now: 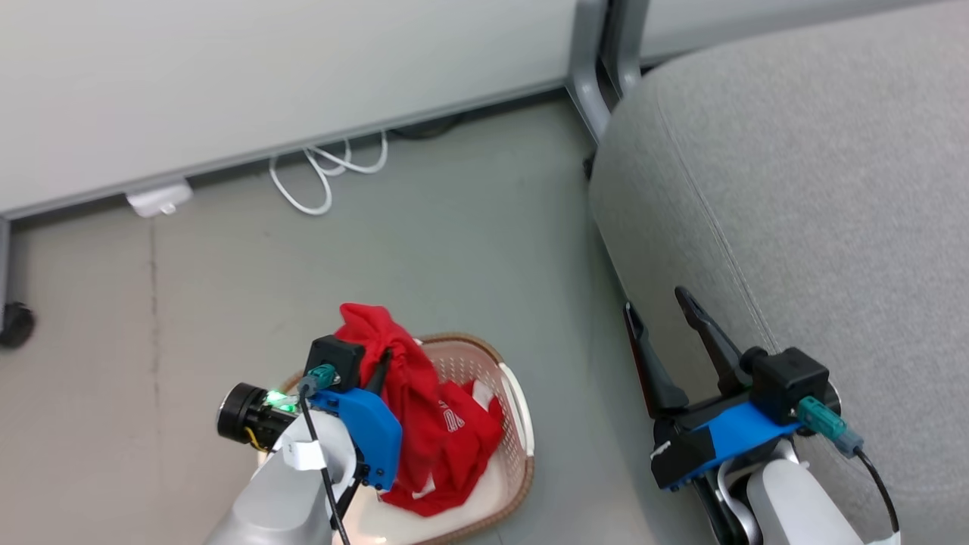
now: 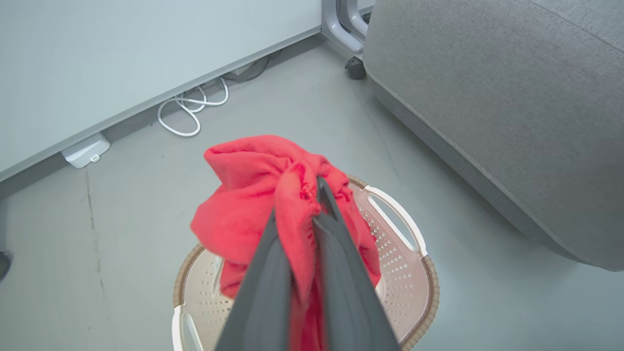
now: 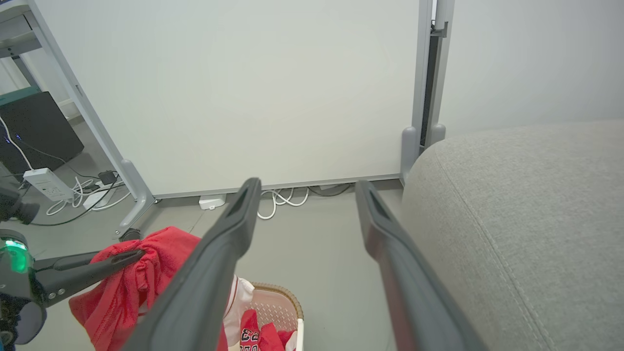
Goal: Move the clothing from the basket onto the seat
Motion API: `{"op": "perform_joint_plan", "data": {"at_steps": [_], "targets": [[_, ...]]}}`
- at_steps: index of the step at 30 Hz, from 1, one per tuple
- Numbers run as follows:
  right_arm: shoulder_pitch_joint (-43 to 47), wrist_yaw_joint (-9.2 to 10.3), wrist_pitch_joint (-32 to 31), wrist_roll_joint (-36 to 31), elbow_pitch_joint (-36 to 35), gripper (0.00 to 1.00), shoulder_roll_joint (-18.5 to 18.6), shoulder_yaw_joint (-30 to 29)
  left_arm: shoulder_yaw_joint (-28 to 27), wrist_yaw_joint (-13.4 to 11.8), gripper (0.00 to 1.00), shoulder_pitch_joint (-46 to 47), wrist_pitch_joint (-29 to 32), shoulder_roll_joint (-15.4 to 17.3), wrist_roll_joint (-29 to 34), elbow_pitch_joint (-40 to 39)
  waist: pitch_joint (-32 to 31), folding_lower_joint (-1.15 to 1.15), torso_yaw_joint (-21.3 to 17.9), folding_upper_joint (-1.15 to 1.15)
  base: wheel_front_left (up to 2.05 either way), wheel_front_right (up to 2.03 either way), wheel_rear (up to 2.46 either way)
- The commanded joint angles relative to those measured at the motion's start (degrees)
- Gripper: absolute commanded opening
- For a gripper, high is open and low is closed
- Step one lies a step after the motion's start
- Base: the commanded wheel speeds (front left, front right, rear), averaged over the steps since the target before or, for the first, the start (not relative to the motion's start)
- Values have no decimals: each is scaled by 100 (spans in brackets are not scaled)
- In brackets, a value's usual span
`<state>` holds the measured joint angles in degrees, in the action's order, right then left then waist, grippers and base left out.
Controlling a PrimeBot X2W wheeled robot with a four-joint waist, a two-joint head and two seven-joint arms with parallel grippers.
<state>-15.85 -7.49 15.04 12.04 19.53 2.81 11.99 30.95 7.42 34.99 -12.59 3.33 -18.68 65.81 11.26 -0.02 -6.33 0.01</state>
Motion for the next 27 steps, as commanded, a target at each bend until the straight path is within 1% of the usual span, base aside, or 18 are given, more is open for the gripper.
{"op": "perform_joint_plan", "data": {"at_steps": [1,8,14,19,27], "targets": [[107,-1,20,-47,36,100,14,-20,105,5,0,-67,-40,1,-62,-99,-346,2,259,-1,0,0,0],[379,-1,-28,-1,78,100,14,-54,546,6,0,61,-87,-32,-415,-547,-768,2,441,-1,0,0,0],[522,-1,-90,14,41,100,14,-46,838,6,0,217,-61,-43,-762,-1001,-952,2,524,-1,0,0,0],[611,-1,-166,48,14,100,14,17,1122,7,0,400,104,-44,-1235,-1504,-1081,2,513,-1,0,0,0],[690,-1,-219,57,-36,100,14,100,1470,7,0,784,326,-43,-1702,-2083,-1177,2,471,-1,0,0,0]]}}
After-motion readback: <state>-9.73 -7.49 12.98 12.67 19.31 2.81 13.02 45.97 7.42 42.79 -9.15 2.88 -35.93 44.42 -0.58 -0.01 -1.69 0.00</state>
